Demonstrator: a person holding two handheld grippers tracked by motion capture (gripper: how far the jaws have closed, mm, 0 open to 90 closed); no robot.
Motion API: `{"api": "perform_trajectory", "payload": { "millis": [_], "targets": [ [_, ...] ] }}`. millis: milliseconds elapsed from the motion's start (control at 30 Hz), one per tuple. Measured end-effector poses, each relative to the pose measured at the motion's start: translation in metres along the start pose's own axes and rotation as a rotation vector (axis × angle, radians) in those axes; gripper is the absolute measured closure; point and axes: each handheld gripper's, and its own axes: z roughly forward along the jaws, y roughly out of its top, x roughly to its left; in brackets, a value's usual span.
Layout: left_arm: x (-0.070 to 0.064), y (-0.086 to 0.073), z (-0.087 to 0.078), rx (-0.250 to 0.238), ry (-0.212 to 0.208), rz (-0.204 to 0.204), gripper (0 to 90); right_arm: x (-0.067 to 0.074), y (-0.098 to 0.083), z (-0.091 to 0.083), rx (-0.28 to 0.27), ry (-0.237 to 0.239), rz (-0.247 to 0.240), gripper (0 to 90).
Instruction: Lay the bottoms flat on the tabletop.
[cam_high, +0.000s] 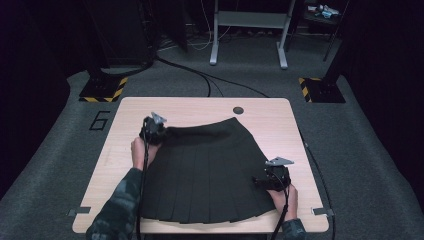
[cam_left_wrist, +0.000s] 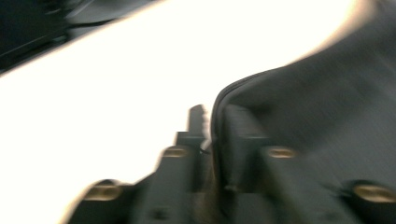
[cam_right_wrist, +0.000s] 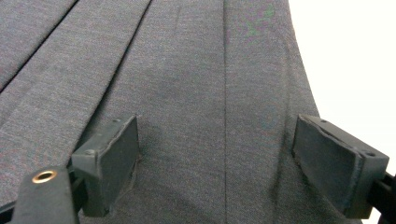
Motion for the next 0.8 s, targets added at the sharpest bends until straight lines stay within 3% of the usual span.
{"api": "perform_trajectory", "payload": {
  "millis": [67, 100, 200, 333, 500, 567, 633, 800],
  "targets": [
    [0.008, 0.012, 0.002, 0.008, 0.014, -0.048, 50.5, 0.000, 0.000, 0.000, 0.000, 0.000, 0.004, 14.6],
    [0.009, 0.016, 0.000, 0.002, 0.017, -0.057, 46.1, 0.000, 0.000, 0.000, 0.000, 0.000, 0.005, 14.7],
    [0.009, 0.014, -0.010, 0.000, 0.004, -0.041, 35.4, 0.000, 0.000, 0.000, -0.001, 0.002, 0.006, 14.7],
    [0.009, -0.003, -0.023, 0.000, -0.015, -0.027, 29.5, 0.000, 0.000, 0.000, 0.000, 0.002, 0.006, 14.7],
    [0.009, -0.030, -0.035, 0.034, -0.071, -0.015, 25.7, 0.000, 0.000, 0.000, -0.001, 0.001, 0.006, 14.8],
    [0.009, -0.041, -0.041, 0.027, -0.090, -0.006, 23.7, 0.000, 0.000, 0.000, -0.002, 0.000, 0.006, 14.8],
    [0.009, -0.053, -0.049, 0.004, -0.100, -0.027, 21.7, 0.000, 0.000, 0.000, -0.001, 0.000, 0.006, 14.8],
    [0.010, -0.075, -0.068, 0.000, -0.128, -0.052, 17.6, 0.000, 0.000, 0.000, -0.003, 0.000, 0.003, 14.8]
  ]
}}
